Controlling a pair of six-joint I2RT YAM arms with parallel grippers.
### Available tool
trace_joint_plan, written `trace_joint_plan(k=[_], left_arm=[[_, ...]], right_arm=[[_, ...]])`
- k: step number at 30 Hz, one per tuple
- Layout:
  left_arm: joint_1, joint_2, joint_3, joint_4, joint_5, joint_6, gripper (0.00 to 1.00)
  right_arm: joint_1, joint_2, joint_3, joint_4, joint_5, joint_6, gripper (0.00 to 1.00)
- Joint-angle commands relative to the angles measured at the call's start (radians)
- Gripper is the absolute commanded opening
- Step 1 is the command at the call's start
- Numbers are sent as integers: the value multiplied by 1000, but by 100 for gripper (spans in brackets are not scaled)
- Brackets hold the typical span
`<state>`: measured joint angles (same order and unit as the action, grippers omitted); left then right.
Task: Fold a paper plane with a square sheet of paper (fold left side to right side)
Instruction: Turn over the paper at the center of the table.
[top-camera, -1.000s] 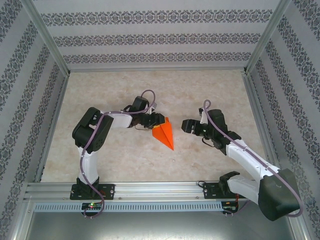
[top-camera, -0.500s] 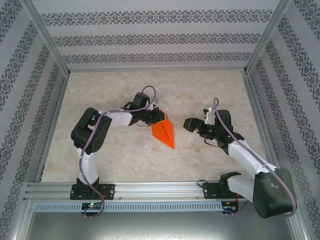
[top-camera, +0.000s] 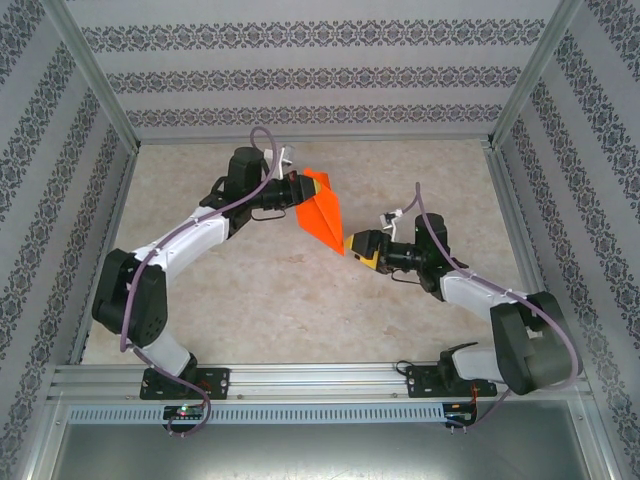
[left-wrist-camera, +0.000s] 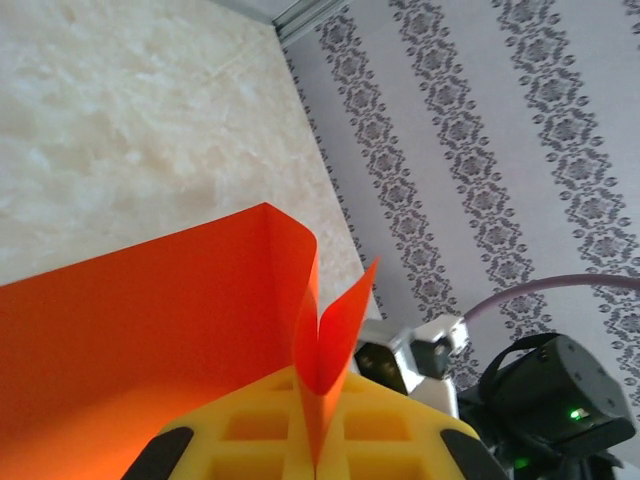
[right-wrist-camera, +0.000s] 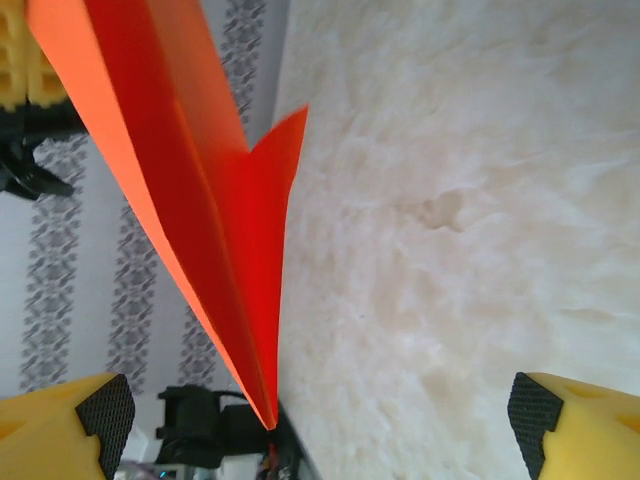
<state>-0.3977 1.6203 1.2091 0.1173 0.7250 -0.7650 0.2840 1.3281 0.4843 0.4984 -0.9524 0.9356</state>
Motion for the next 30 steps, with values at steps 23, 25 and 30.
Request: trace_joint_plan(k=[23, 25, 30], left_arm=[[5, -44, -38, 108, 70, -114, 8], [5, -42, -42, 109, 70, -115, 8], [4, -41, -46, 102, 72, -107, 18]], right_arm=[[76, 84, 63, 385, -11, 180, 33], [70, 66, 60, 358, -4, 163, 26], [67, -2, 76, 163, 26, 47, 10]])
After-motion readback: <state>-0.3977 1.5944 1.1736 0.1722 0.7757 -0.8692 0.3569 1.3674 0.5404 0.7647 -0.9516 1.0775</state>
